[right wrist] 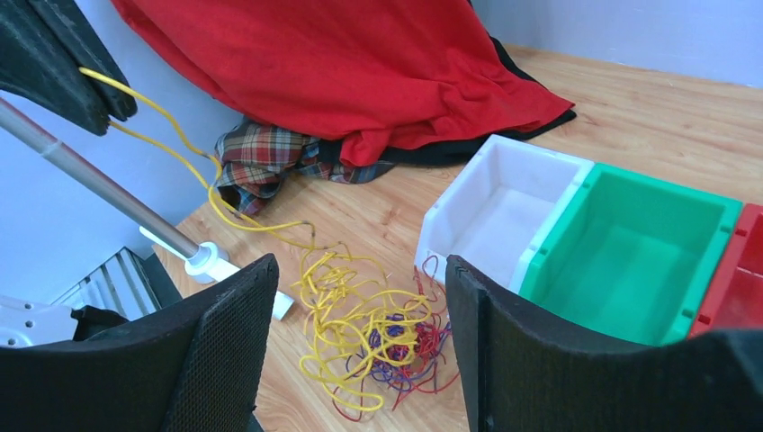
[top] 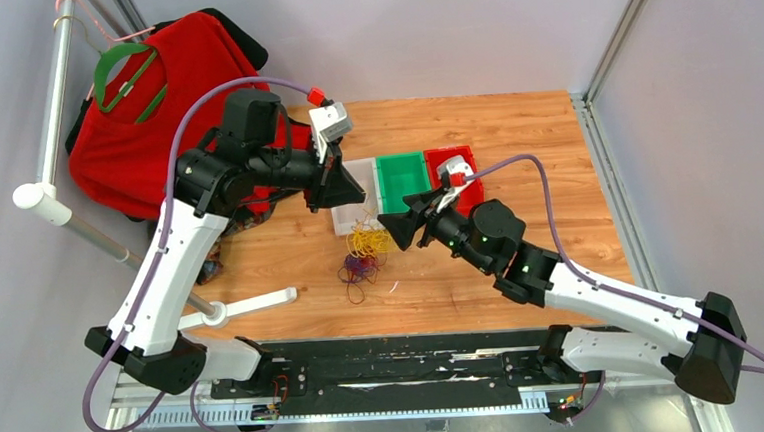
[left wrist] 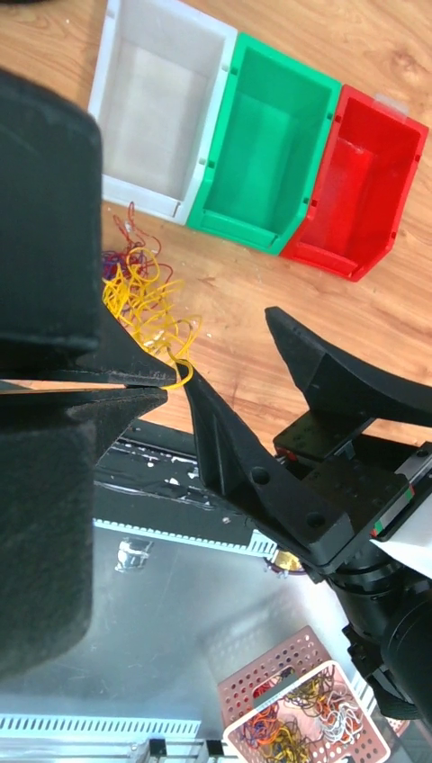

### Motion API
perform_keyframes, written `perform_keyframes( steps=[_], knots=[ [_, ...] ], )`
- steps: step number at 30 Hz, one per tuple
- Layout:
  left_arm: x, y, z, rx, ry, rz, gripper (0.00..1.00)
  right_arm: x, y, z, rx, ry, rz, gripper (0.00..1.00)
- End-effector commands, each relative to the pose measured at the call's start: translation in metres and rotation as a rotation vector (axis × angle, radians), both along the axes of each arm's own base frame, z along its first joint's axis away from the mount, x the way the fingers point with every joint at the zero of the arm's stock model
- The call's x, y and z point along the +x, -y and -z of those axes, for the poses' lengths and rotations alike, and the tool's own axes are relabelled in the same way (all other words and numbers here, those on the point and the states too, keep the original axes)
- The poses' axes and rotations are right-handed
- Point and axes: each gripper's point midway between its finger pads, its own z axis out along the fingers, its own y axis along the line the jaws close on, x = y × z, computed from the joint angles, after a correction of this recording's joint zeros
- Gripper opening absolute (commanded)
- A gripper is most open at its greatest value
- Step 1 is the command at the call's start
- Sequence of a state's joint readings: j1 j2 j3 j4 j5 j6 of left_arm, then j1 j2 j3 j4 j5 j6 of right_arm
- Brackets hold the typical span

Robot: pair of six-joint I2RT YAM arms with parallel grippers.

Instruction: Untangle the cables

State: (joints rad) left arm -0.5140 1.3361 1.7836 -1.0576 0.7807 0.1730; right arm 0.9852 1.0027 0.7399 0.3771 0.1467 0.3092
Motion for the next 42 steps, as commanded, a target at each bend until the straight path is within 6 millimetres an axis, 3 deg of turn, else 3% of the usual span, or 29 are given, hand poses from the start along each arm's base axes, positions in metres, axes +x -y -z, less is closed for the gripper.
perform_keyframes(
  steps=[1, 10, 16, 20, 31, 42],
  knots=[
    [-0.014, -0.001, -0.007, -0.02, 0.024, 0.045, 0.0, -0.002, -0.014, 0.0, -0.067, 0.022, -0.076, 0.67],
    [-0.02, -0.003, -0.009, -0.024, 0.031, 0.05, 0.0, 0.001, -0.033, -0.008, -0.026, 0.016, -0.113, 0.64],
    [-0.026, -0.003, -0.009, -0.033, 0.021, 0.064, 0.0, 0.016, -0.036, -0.008, -0.012, 0.016, -0.052, 0.61],
    [-0.029, -0.003, -0.015, -0.046, 0.027, 0.071, 0.01, 0.023, -0.042, 0.001, -0.02, 0.006, -0.038, 0.5],
    [-0.031, -0.006, -0.033, -0.066, 0.08, 0.059, 0.01, 0.021, -0.049, 0.045, -0.062, -0.072, -0.059, 0.35],
    [-0.024, -0.011, -0.058, -0.078, 0.165, 0.013, 0.0, 0.02, -0.045, 0.109, -0.123, -0.176, -0.035, 0.25]
  ],
)
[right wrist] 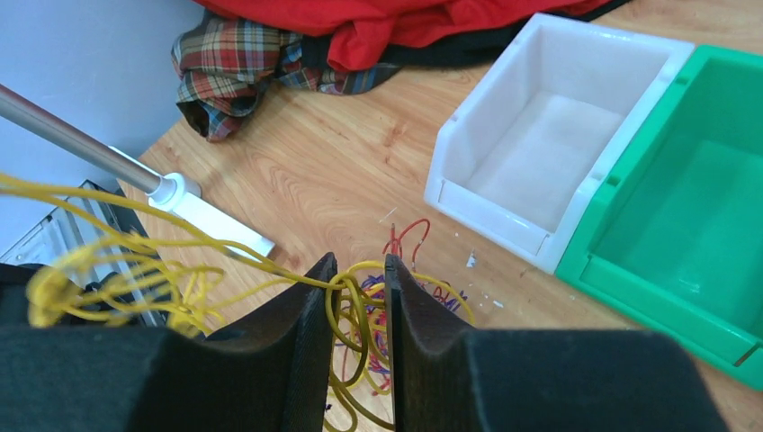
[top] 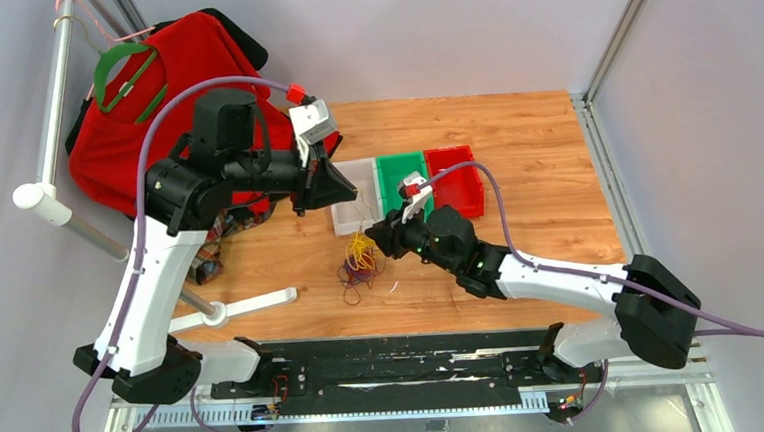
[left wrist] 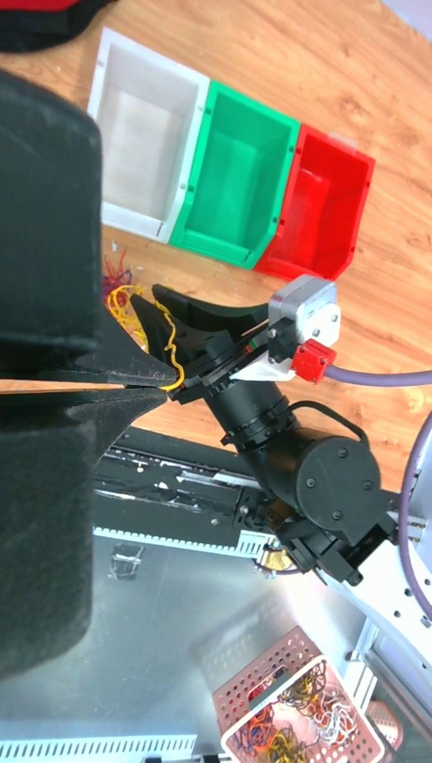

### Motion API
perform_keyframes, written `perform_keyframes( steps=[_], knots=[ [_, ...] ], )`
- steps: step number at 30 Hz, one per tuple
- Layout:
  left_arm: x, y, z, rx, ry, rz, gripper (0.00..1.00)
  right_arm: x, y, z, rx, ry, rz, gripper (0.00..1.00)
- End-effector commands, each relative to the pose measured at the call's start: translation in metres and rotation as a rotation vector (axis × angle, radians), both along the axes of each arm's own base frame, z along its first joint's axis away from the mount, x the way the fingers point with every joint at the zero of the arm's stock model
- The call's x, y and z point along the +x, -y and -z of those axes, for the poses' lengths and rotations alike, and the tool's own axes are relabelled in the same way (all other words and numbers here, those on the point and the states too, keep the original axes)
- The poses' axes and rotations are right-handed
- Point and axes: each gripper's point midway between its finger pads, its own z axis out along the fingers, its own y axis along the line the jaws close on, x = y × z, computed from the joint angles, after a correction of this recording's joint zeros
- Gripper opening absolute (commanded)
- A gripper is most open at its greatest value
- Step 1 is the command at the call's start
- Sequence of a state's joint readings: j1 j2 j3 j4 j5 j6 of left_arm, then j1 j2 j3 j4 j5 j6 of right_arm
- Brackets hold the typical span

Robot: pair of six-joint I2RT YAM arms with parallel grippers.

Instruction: Untangle the cables

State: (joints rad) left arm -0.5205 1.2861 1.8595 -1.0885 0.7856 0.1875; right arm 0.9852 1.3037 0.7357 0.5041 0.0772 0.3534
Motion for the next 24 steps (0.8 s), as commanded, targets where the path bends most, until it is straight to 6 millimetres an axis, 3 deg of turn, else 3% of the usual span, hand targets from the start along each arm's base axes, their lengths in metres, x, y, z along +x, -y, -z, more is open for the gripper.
perform_keyframes(
  steps=[1, 14, 24],
  knots=[
    [-0.003, -0.002, -0.026, -0.032, 0.082, -0.01, 0.0, 0.004, 0.004, 0.029, -0.015, -0.047, 0.037, 0.25],
    [0.005, -0.013, -0.07, -0.066, 0.234, -0.089, 0.0, -0.003, 0.027, 0.123, -0.14, -0.191, 0.112, 0.21],
    [0.013, -0.031, -0.125, -0.108, 0.434, -0.202, 0.0, -0.011, 0.043, 0.165, -0.202, -0.262, 0.145, 0.17]
  ],
)
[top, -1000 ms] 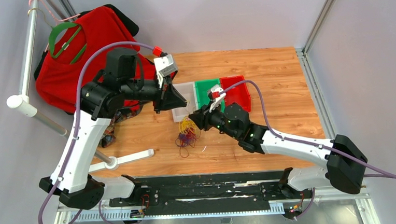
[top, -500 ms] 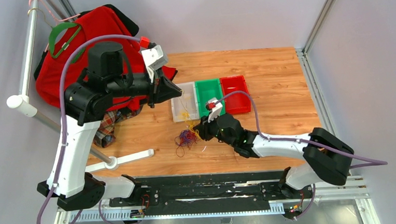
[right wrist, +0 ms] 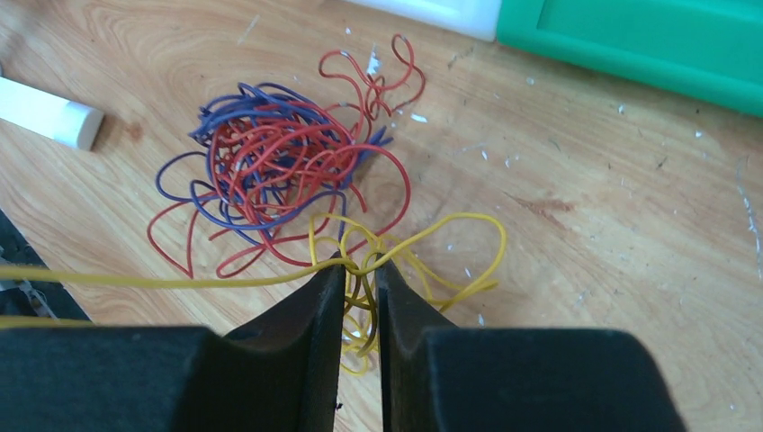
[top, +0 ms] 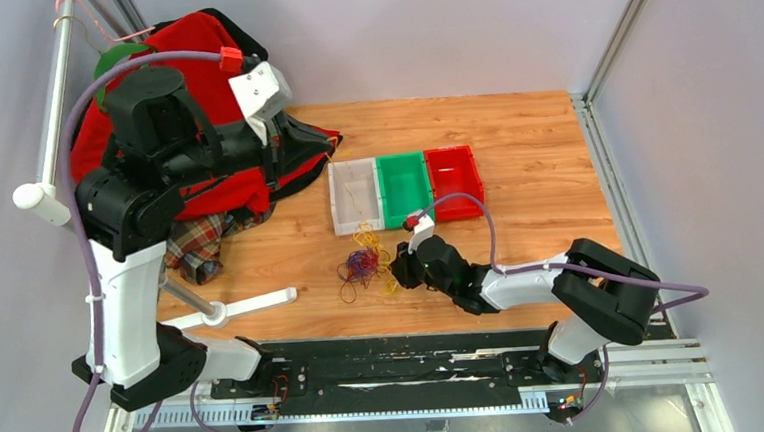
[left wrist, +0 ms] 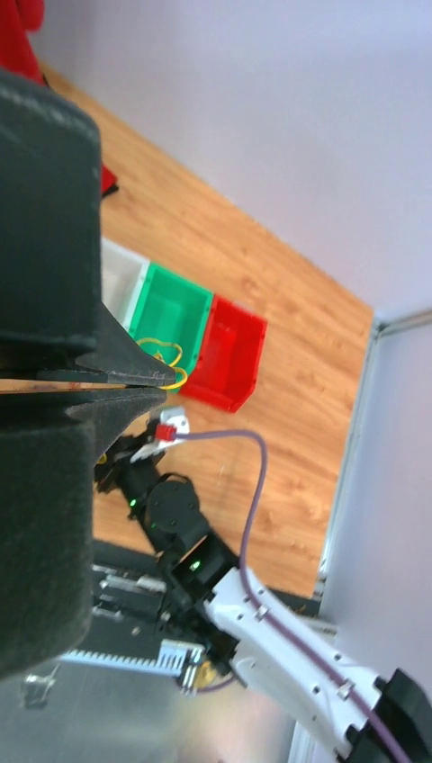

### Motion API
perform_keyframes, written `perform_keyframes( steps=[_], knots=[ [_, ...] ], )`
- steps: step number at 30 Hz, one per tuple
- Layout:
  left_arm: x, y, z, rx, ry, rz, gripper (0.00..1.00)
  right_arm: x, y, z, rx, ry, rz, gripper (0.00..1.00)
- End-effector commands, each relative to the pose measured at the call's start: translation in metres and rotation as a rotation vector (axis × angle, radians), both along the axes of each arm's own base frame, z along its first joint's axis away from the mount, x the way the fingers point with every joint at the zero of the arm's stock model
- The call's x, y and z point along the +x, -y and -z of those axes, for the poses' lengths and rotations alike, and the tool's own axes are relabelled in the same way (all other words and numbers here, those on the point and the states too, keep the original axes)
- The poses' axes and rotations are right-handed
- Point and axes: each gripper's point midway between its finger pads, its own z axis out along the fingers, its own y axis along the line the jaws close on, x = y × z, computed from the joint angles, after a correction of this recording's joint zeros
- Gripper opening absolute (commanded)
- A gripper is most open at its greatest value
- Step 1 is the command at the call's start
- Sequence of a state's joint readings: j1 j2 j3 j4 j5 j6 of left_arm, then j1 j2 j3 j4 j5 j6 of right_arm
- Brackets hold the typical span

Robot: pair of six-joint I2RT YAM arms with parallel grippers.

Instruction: Untangle the cables

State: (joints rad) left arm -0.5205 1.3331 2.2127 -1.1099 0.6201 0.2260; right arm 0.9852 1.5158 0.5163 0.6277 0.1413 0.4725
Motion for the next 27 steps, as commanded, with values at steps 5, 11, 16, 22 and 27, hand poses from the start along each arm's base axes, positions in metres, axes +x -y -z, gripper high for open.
perform_keyframes(
  steps=[5, 11, 16, 22, 27],
  knots=[
    [0.01, -0.02, -0.054, -0.046, 0.206, -0.135, 0.0, -0.001, 0.02, 0.026, -0.038, -0.038, 0.07, 0.16],
    [0.019, -0.037, -0.095, -0.106, 0.328, -0.25, 0.0, -0.008, 0.033, 0.045, -0.078, -0.074, 0.091, 0.13],
    [0.023, -0.053, -0.127, -0.17, 0.435, -0.346, 0.0, -0.011, 0.038, 0.054, -0.095, -0.093, 0.096, 0.04],
    [0.021, -0.089, -0.187, -0.312, 0.638, -0.528, 0.0, -0.015, 0.045, 0.068, -0.126, -0.117, 0.107, 0.01],
    [0.025, -0.113, -0.211, -0.397, 0.714, -0.661, 0.0, -0.019, 0.051, 0.079, -0.138, -0.134, 0.117, 0.01]
  ],
)
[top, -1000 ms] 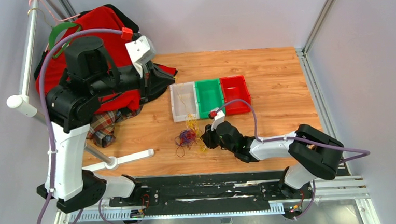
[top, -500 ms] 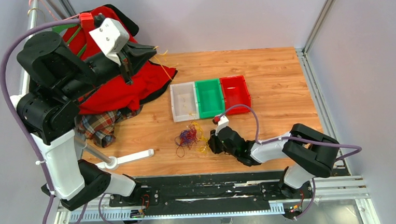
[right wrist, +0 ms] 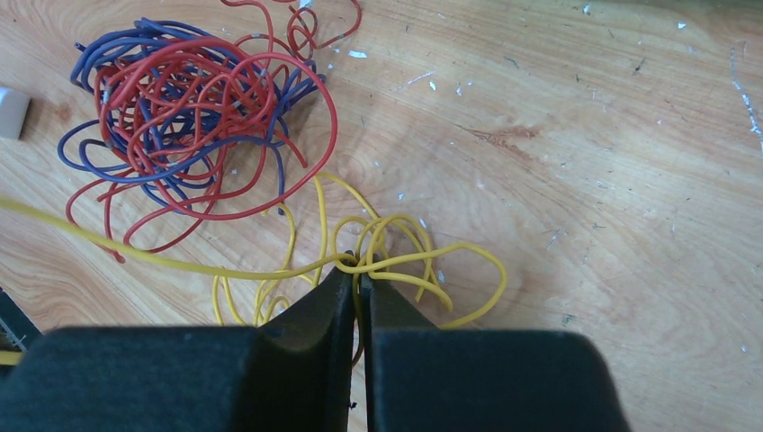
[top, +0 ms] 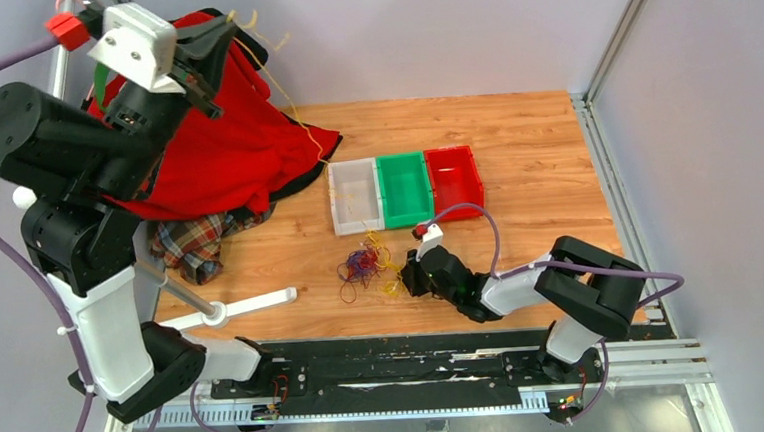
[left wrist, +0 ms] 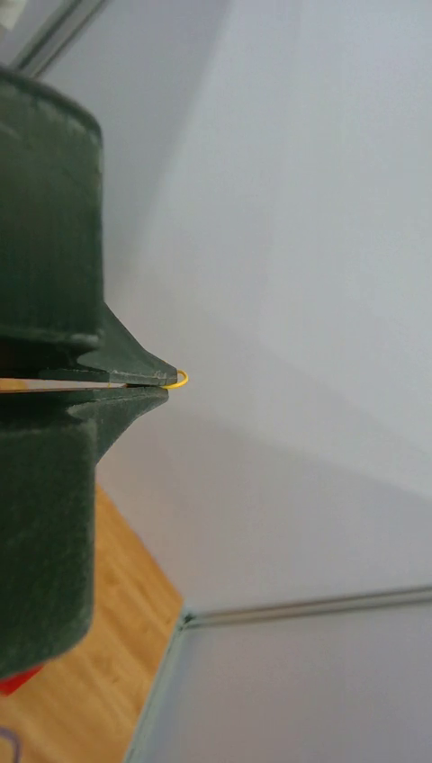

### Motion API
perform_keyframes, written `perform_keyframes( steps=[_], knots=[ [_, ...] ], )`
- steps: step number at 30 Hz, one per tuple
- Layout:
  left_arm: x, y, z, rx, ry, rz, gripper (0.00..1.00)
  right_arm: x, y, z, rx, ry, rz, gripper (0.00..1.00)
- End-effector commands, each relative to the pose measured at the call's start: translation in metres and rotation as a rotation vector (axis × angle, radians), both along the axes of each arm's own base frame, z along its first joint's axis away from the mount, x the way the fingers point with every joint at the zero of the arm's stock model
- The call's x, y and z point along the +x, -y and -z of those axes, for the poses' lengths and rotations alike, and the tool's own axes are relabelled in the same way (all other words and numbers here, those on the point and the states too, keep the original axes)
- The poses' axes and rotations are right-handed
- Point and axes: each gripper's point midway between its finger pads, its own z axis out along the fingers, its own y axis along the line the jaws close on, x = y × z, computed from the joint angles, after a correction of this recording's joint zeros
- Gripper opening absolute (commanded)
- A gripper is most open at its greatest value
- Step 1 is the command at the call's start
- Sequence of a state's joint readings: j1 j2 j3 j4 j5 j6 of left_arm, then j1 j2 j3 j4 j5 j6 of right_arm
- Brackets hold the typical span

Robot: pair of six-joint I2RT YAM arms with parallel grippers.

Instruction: Untangle the cables

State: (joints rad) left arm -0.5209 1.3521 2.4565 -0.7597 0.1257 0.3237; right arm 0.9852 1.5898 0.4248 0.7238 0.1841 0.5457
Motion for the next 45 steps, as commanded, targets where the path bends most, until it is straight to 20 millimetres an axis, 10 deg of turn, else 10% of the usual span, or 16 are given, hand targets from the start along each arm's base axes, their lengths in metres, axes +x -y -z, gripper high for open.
perform_keyframes(
  steps=[1, 21, 32, 38, 45],
  knots=[
    [-0.011, -0.04, -0.058, -0.169, 0.209, -0.158, 0.0, -0.011, 0.031, 0.04, -0.116, -0.074, 0.043, 0.01],
    [-0.029, -0.081, -0.142, -0.341, 0.57, -0.354, 0.01, -0.021, 0.047, 0.055, -0.118, -0.105, 0.078, 0.01],
    [-0.002, -0.013, -0.061, -0.126, 0.27, -0.07, 0.01, -0.001, 0.019, -0.056, 0.015, 0.084, 0.008, 0.45],
    [0.003, 0.027, 0.022, -0.031, -0.008, 0.124, 0.0, 0.003, 0.006, -0.172, 0.097, 0.285, -0.094, 0.66],
    [-0.002, 0.055, 0.125, 0.07, -0.302, 0.268, 0.0, -0.025, -0.007, -0.266, 0.152, 0.439, -0.341, 0.68]
  ],
)
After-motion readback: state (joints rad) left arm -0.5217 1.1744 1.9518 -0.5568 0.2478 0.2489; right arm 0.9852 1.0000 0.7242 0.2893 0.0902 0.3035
